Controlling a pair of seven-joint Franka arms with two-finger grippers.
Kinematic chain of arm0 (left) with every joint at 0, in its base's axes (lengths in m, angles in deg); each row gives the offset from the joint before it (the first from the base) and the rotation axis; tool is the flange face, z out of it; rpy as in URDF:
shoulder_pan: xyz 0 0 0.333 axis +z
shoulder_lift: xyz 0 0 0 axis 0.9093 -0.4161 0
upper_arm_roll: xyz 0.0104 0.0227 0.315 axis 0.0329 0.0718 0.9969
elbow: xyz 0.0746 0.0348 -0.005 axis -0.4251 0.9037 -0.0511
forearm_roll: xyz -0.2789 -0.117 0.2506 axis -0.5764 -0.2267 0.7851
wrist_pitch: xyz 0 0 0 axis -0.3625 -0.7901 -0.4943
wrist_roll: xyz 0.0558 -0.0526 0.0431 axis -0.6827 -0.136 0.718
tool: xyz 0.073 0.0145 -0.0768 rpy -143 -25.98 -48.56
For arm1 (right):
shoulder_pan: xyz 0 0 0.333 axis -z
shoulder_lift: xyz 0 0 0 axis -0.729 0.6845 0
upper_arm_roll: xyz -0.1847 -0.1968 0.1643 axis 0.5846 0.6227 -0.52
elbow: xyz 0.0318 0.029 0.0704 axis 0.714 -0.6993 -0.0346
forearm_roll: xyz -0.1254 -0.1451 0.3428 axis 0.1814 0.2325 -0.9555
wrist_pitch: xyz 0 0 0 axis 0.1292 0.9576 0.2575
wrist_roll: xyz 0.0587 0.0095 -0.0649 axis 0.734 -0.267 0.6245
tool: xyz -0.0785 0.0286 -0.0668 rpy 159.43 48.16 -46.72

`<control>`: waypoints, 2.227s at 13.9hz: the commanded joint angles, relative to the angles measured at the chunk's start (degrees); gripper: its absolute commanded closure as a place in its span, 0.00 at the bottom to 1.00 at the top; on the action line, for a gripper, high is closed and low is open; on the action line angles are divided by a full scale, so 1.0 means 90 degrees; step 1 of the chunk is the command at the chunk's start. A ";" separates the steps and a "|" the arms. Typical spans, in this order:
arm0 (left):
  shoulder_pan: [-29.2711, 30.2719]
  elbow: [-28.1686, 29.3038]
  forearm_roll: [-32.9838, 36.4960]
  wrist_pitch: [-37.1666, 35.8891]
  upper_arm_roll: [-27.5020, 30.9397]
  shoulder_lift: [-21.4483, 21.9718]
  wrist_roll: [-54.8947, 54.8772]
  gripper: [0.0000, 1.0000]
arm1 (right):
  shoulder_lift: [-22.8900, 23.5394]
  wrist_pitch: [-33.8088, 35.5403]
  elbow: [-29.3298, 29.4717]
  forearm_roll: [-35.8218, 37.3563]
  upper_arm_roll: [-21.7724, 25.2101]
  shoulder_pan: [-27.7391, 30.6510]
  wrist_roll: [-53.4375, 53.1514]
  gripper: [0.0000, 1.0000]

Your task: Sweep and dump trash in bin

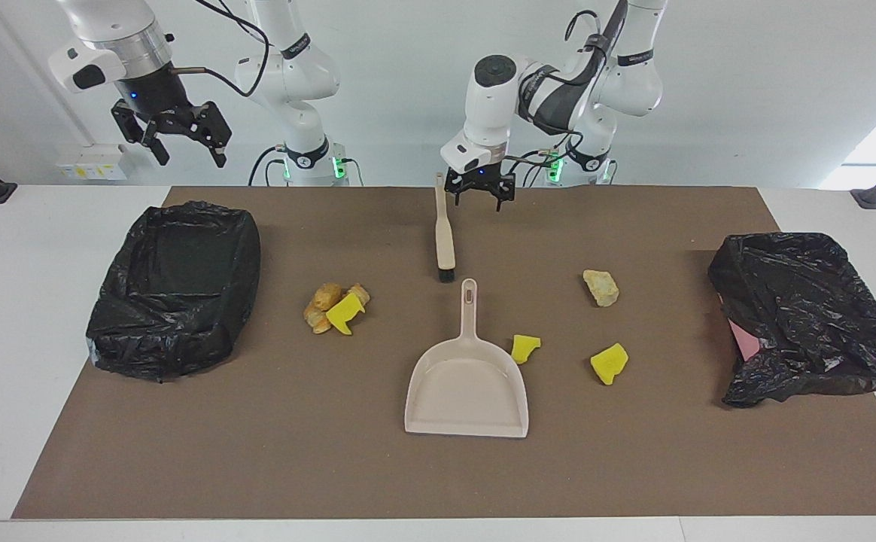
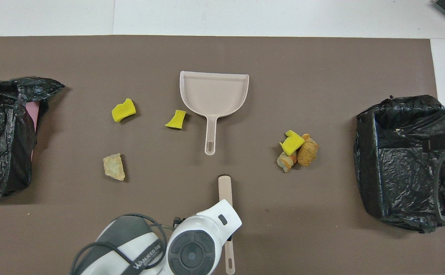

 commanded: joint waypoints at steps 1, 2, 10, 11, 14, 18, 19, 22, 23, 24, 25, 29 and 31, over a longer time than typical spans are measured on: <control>-0.0610 0.0108 -0.0042 0.0503 0.0141 -0.0213 0.0801 0.00 | -0.0088 -0.0105 -0.0136 0.0039 -0.0021 0.0125 0.0213 0.00; -0.0649 0.0099 -0.0042 0.0523 0.0141 -0.0242 0.0813 0.00 | -0.0088 -0.0105 -0.0136 0.0039 -0.0021 0.0125 0.0213 0.00; -0.0835 -0.0009 -0.0042 0.0973 0.0150 -0.0995 0.0833 0.00 | -0.0097 -0.0056 -0.0204 0.0039 -0.0021 0.0135 0.0388 0.00; -0.0835 -0.0057 -0.0042 0.0924 0.0151 -0.1004 0.0832 0.00 | -0.0107 -0.0046 -0.0205 0.0039 -0.0021 0.0135 0.0389 0.00; -0.0854 -0.0077 -0.0032 0.0836 0.0151 -0.0985 0.0852 0.30 | -0.0127 -0.0046 -0.0224 0.0049 -0.0021 0.0135 0.0379 0.00; -0.0816 -0.0145 -0.0032 0.0515 0.0160 -0.0829 0.0852 1.00 | -0.0136 -0.0066 -0.0283 0.0049 -0.0021 0.0135 0.0388 0.00; -0.0757 -0.0204 -0.0032 0.0359 0.0160 -0.0751 0.0862 1.00 | -0.0137 -0.0066 -0.0293 0.0049 -0.0021 0.0135 0.0389 0.00; -0.0563 -0.0486 -0.0032 -0.0673 0.0229 -0.0536 0.0959 1.00 | -0.0117 -0.0075 -0.0312 0.0068 -0.0021 0.0116 0.0291 0.00; -0.0445 -0.0526 -0.0032 -0.1045 0.0229 -0.0449 0.1056 1.00 | -0.0078 -0.0095 -0.0312 0.0078 -0.0031 0.0106 0.0252 0.00; -0.0396 -0.0517 -0.0032 -0.1261 0.0229 -0.0390 0.1192 1.00 | -0.0039 -0.0134 -0.0303 0.0088 -0.0031 0.0067 0.0145 0.00; -0.0337 -0.0517 -0.0032 -0.1486 0.0229 -0.0370 0.1319 1.00 | 0.0058 -0.0163 -0.0244 0.0126 -0.0108 0.0028 -0.0068 0.00; 0.0433 -0.0517 0.0386 -0.1801 0.0229 -0.0379 0.1185 1.00 | 0.0575 -0.0904 -0.0176 -0.0038 -0.0324 -0.0605 -0.1270 0.00; 0.1046 -0.0517 0.0612 -0.1781 0.0229 -0.0438 0.0572 1.00 | 0.1014 -0.1130 0.0048 -0.0088 -0.0363 -0.1005 -0.1825 0.00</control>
